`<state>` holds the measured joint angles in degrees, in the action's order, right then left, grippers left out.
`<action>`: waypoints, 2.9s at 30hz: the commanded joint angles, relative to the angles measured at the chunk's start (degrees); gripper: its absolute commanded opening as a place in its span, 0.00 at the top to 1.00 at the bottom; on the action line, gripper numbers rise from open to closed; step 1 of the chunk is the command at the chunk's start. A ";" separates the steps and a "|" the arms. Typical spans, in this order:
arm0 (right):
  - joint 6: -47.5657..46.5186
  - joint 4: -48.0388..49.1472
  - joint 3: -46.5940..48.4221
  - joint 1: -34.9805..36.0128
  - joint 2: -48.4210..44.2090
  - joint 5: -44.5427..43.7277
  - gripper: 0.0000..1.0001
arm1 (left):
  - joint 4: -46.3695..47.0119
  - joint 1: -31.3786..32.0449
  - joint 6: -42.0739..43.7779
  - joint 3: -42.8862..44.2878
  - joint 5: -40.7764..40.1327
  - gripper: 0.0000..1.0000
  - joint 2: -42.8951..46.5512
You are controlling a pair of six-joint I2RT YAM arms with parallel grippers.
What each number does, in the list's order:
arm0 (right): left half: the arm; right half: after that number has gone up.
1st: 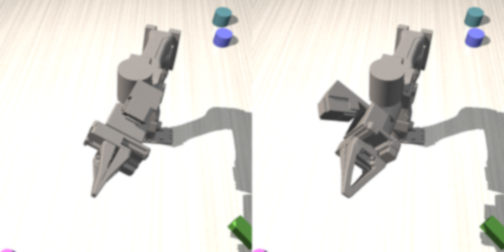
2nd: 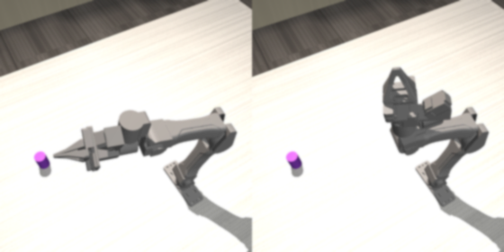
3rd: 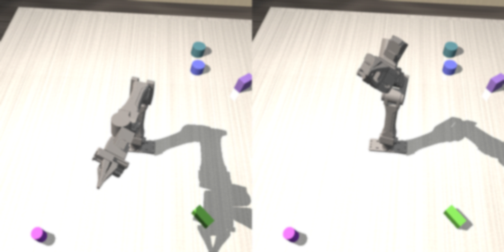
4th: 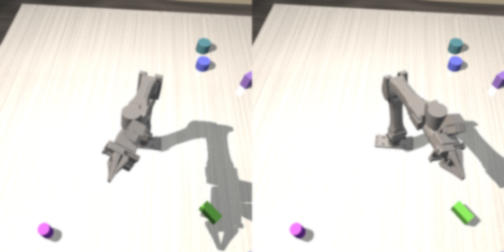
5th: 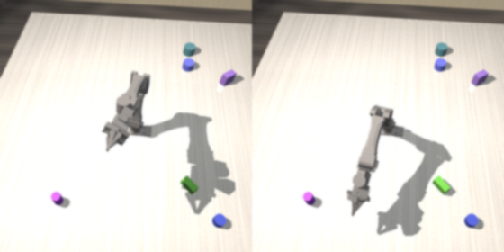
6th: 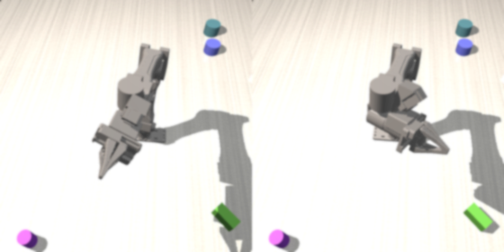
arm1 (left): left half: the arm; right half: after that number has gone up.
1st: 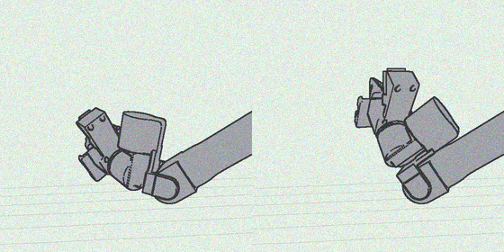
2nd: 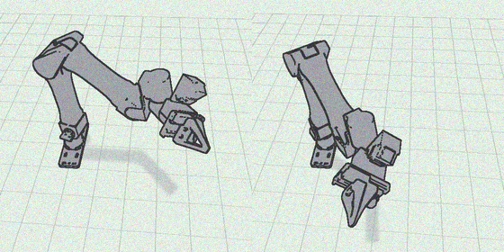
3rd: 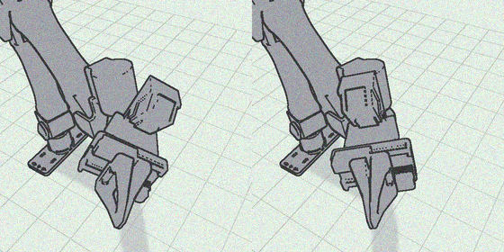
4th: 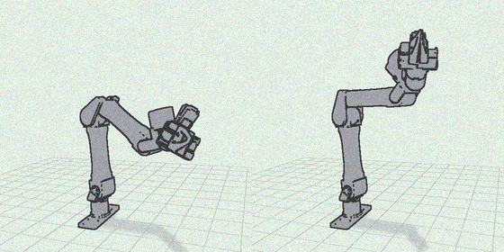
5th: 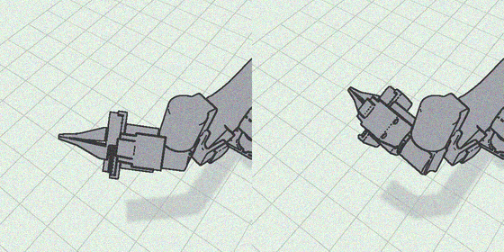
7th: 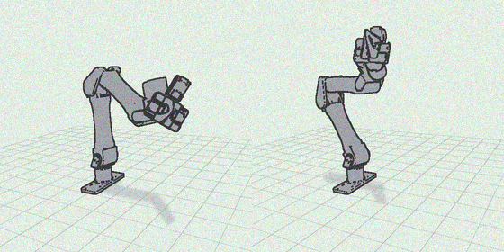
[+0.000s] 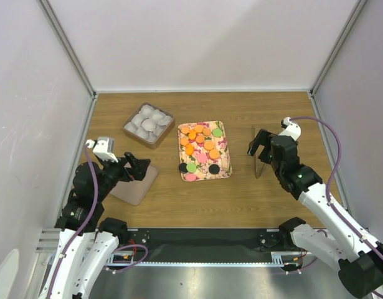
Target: Pack the cookies
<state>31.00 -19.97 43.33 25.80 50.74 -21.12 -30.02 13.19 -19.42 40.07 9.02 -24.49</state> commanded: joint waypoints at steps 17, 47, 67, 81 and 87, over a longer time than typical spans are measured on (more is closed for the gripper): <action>-2.53 -7.19 7.55 -8.03 8.23 -1.64 0.00 | 2.60 -0.18 0.26 -0.35 1.79 0.00 0.94; -0.51 1.24 18.72 -25.98 42.50 5.04 0.12 | 2.42 -0.27 0.26 -0.35 1.79 0.00 1.46; -0.94 3.18 19.33 -22.55 51.65 3.55 0.44 | 2.25 -0.27 0.17 -0.26 1.00 0.00 -0.03; -2.26 2.13 20.56 -22.29 51.13 2.84 0.99 | 2.16 -0.27 0.17 -0.26 0.83 0.00 -0.82; -2.70 1.69 20.57 -22.37 47.96 3.37 1.00 | 2.42 -0.27 0.17 -0.44 1.53 0.00 -0.82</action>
<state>28.82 -18.70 61.54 3.31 102.24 -17.10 -29.26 13.19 -19.44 40.05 9.72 -25.10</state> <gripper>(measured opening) 0.045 0.996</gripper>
